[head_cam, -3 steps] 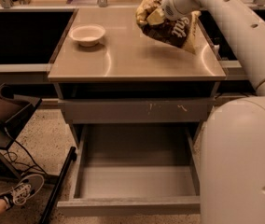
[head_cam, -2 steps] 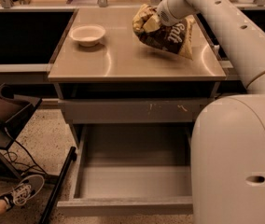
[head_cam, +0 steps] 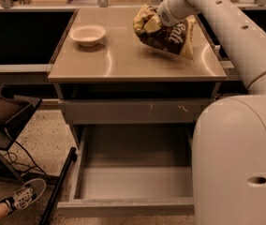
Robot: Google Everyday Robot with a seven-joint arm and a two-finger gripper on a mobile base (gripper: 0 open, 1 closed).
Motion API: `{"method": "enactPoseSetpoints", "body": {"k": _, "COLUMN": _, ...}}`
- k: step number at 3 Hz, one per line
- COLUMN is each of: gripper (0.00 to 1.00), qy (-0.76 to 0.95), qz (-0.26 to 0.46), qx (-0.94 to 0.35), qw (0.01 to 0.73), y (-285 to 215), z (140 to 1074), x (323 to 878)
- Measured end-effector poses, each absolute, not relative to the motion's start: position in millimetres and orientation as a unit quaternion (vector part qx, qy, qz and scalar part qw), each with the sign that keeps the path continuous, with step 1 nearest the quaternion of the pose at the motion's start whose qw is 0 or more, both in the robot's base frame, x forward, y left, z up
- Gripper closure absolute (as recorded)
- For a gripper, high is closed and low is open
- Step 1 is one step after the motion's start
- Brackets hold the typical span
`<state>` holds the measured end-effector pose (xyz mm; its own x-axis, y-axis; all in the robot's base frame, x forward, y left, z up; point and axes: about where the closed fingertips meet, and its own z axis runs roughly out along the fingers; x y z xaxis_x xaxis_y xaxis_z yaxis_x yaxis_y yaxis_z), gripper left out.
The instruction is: Pick brown chip bag from middle drawer and place on counter
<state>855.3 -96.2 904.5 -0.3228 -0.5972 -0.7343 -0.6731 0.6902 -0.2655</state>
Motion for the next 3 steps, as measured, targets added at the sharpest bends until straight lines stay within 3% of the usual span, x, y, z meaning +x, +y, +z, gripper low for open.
{"method": "enactPoseSetpoints", "body": {"k": 2, "gripper": 0.11, "qy": 0.812, "qz": 0.044, "qx": -0.391, "qw": 0.431, "y": -96.1, "z": 904.3, "x": 855.3}}
{"method": "enactPoseSetpoints", "body": {"k": 3, "gripper": 0.00, "qy": 0.812, "qz": 0.044, "qx": -0.391, "qw": 0.431, "y": -96.1, "z": 904.3, "x": 855.3}}
